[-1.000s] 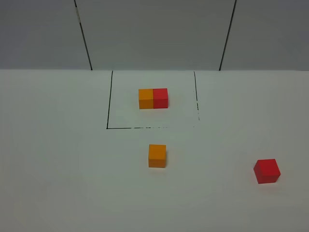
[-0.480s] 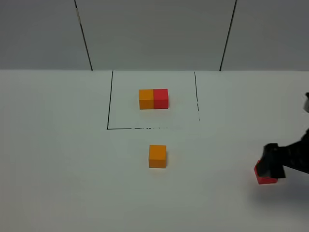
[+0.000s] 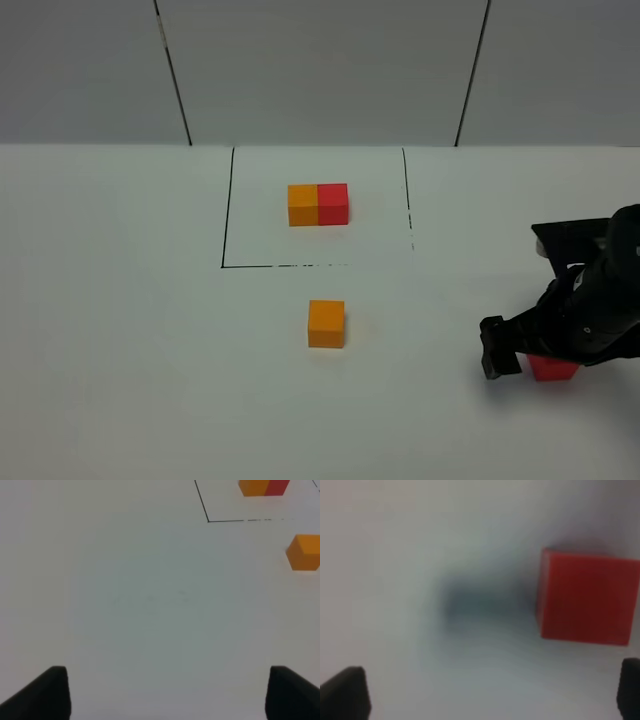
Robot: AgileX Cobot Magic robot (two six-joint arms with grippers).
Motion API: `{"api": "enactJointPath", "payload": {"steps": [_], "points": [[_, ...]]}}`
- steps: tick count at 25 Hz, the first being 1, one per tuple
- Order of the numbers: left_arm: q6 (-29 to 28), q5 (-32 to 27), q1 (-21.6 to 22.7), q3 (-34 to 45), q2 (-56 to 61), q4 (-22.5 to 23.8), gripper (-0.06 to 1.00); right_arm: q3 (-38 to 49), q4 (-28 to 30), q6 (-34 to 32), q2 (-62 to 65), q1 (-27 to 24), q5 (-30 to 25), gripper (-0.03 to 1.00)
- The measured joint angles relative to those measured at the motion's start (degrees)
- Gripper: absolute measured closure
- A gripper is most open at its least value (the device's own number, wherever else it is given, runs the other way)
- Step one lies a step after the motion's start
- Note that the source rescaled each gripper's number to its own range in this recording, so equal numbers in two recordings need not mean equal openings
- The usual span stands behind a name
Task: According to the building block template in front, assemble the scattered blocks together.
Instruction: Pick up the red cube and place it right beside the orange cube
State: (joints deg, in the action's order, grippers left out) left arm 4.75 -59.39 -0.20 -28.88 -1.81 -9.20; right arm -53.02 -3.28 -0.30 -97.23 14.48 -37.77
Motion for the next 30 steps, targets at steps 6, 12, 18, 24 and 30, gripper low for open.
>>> {"api": "enactJointPath", "payload": {"steps": [6, 12, 18, 24, 30], "points": [[0.0, 0.0, 0.0, 0.0, 0.0, 0.0, 0.28, -0.09, 8.09, -6.04, -4.1, 0.0, 2.9, -0.03], [0.0, 0.0, 0.0, 0.0, 0.0, 0.0, 0.28, -0.49, 10.65, -7.46, -7.01, -0.29, 5.19, -0.03], [0.0, 0.0, 0.0, 0.0, 0.0, 0.0, 0.28, -0.49, 10.91, -7.67, -9.53, -2.01, 7.34, -0.03], [0.0, 0.0, 0.0, 0.0, 0.0, 0.0, 0.28, -0.6, 11.08, -7.67, -11.35, -2.74, 8.6, -0.03], [0.0, 0.0, 0.0, 0.0, 0.0, 0.0, 0.28, -0.6, 11.08, -8.19, -11.65, -2.74, 9.19, -0.01]]}}
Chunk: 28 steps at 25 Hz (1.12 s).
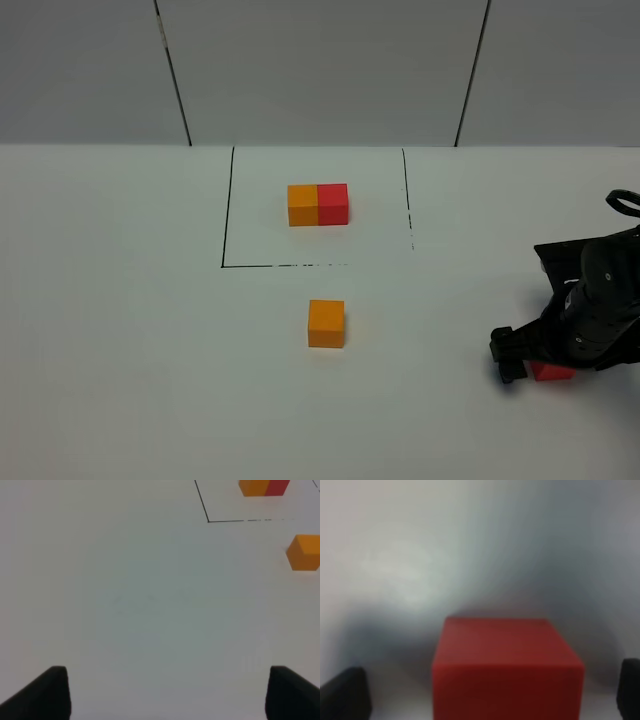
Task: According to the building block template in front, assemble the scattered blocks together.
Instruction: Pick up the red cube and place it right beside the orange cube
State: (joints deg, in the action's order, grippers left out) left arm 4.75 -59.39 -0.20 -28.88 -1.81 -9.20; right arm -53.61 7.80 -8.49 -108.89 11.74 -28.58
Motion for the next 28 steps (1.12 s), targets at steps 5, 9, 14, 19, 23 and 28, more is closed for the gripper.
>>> {"api": "enactJointPath", "payload": {"steps": [5, 9, 14, 19, 23, 28], "points": [[0.0, 0.0, 0.0, 0.0, 0.0, 0.0, 0.28, -0.12, -0.72, -0.64, -0.15, 0.0, -0.04, 0.23], [0.0, 0.0, 0.0, 0.0, 0.0, 0.0, 0.28, -0.12, -0.83, -1.21, -0.17, 0.0, 0.72, 0.52], [0.0, 0.0, 0.0, 0.0, 0.0, 0.0, 0.28, -0.12, -0.61, -1.21, -0.22, 0.0, 0.66, 0.95], [0.0, 0.0, 0.0, 0.0, 0.0, 0.0, 0.28, -1.14, 0.88, -0.44, -0.28, 0.0, -2.97, 0.97], [0.0, 0.0, 0.0, 0.0, 0.0, 0.0, 0.28, -5.95, 2.11, 7.88, -0.96, 0.0, -13.86, 0.97], [0.0, 0.0, 0.0, 0.0, 0.0, 0.01, 0.28, -16.22, 2.36, 30.18, -1.01, 2.55, -23.4, 0.97]]}}
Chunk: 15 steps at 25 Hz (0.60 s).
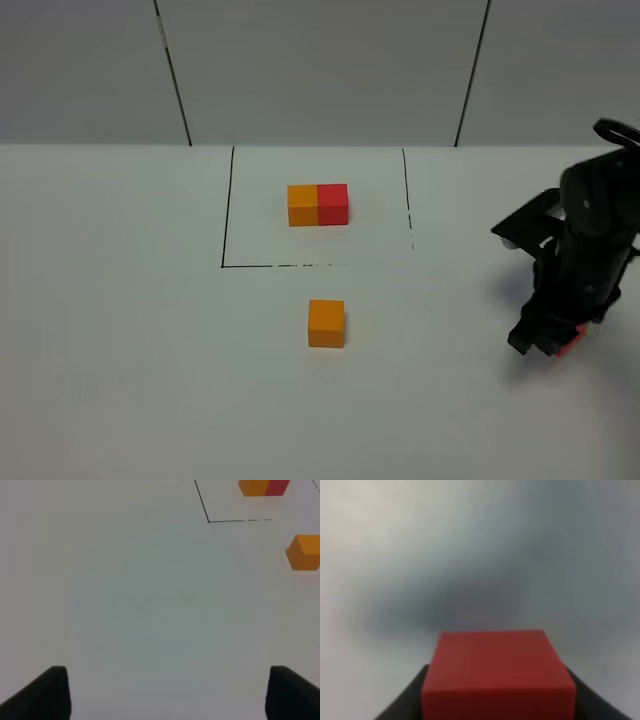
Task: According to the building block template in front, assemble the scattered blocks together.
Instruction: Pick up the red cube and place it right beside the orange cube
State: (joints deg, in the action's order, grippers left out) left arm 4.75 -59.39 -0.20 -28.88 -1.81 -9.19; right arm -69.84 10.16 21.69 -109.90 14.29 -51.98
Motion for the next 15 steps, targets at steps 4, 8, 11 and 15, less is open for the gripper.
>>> {"api": "enactJointPath", "payload": {"steps": [4, 8, 11, 15], "points": [[0.0, 0.0, 0.0, 0.0, 0.0, 0.05, 0.28, -6.06, -0.15, 17.15, 0.0, 5.28, -3.33, 0.97], [0.0, 0.0, 0.0, 0.0, 0.0, 0.14, 0.28, -10.74, -1.94, 27.63, -0.69, 10.92, -4.57, 0.97], [0.0, 0.0, 0.0, 0.0, 0.0, 0.16, 0.28, -15.31, -3.19, 30.4, -3.38, 13.66, -7.52, 0.97], [0.0, 0.0, 0.0, 0.0, 0.0, 0.16, 0.28, -21.24, -3.55, 32.2, -8.37, 15.74, -11.67, 0.97]]}}
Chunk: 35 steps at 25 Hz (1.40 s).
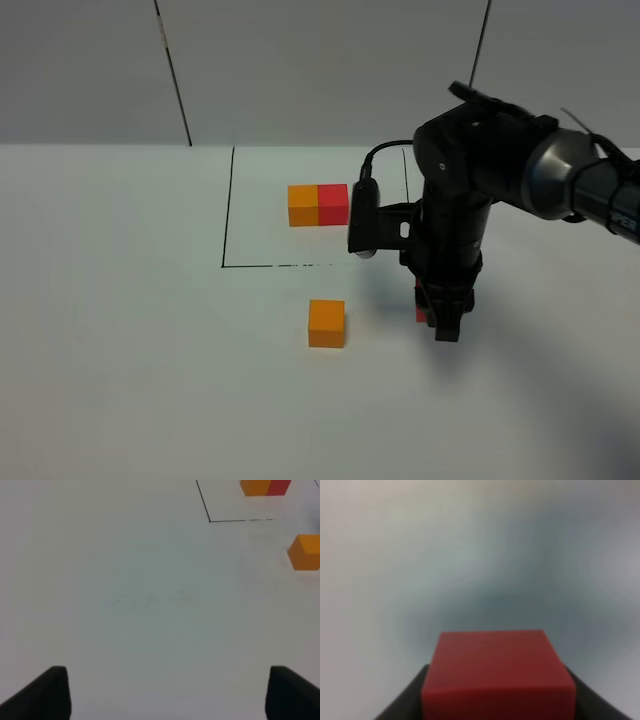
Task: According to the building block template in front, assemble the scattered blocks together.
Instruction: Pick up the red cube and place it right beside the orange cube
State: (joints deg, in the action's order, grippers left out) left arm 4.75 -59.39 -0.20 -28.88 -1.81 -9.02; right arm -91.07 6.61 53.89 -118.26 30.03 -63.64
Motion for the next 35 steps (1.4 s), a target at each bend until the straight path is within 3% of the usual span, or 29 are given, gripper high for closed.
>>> {"api": "enactJointPath", "payload": {"steps": [5, 19, 35], "points": [[0.0, 0.0, 0.0, 0.0, 0.0, 0.0, 0.28, -4.7, -3.21, 2.73, -4.98, 1.6, -0.34, 0.97], [0.0, 0.0, 0.0, 0.0, 0.0, 0.05, 0.28, -5.92, -6.61, 2.37, -11.69, 2.17, 8.06, 0.97], [0.0, 0.0, 0.0, 0.0, 0.0, 0.05, 0.28, -6.08, -7.28, -0.84, -13.47, 2.17, 8.51, 0.97]]}}
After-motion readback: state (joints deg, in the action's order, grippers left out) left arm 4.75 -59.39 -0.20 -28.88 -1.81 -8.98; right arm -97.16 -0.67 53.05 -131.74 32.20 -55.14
